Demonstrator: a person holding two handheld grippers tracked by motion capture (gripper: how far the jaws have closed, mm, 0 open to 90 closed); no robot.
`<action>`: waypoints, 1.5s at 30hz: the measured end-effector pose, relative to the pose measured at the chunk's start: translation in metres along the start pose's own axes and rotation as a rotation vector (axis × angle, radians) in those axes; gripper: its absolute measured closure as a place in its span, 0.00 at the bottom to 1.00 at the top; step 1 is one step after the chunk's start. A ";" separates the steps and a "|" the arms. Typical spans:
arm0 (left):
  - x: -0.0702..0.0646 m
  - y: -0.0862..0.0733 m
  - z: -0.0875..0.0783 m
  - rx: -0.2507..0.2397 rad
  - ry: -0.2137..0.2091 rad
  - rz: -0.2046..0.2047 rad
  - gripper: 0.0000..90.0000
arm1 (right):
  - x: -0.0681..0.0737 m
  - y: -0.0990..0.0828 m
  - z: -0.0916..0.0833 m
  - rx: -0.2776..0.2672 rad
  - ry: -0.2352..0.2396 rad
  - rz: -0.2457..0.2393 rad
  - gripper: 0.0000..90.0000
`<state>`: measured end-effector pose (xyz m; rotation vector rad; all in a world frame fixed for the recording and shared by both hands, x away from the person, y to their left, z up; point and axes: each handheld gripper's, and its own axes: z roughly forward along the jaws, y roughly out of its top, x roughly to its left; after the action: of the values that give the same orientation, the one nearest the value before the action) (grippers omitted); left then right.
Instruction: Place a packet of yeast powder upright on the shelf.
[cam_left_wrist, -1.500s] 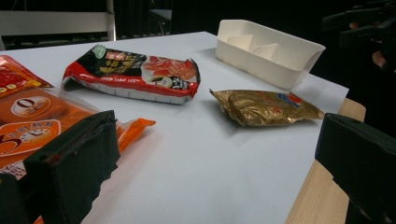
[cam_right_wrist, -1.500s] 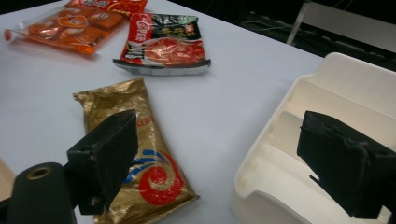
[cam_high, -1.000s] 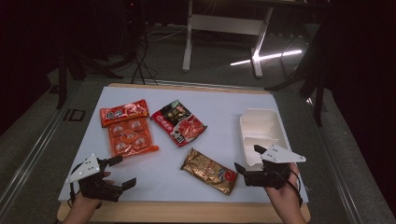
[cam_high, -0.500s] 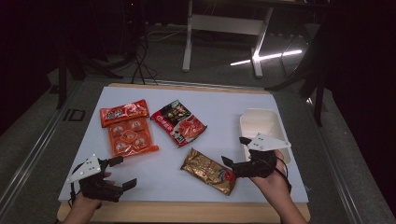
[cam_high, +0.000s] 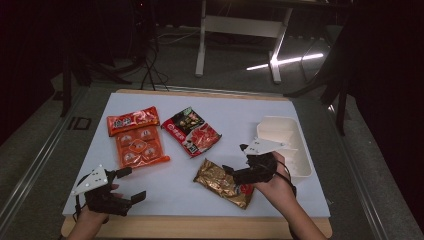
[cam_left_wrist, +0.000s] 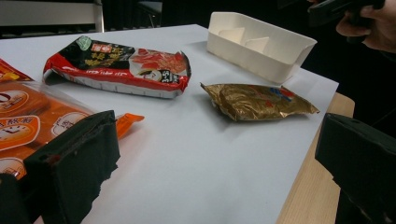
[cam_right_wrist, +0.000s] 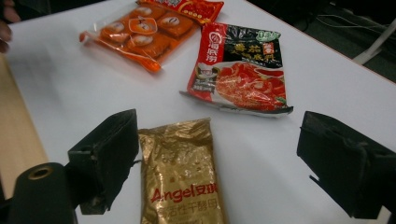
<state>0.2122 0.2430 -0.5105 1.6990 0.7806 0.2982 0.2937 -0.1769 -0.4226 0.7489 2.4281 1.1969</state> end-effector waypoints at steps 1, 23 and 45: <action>0.000 0.000 0.000 0.001 -0.001 0.001 0.00 | 0.000 0.001 0.003 0.008 0.011 0.001 0.14; 0.000 -0.001 0.001 0.017 -0.009 0.007 0.00 | 0.001 -0.002 0.072 0.129 0.089 0.004 0.25; 0.001 -0.002 0.002 0.031 -0.018 0.006 0.00 | -0.004 -0.016 0.134 0.268 0.125 0.002 0.44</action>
<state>0.2136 0.2422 -0.5128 1.7315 0.7705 0.2755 0.3598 -0.1033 -0.5148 0.7710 2.7275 0.9546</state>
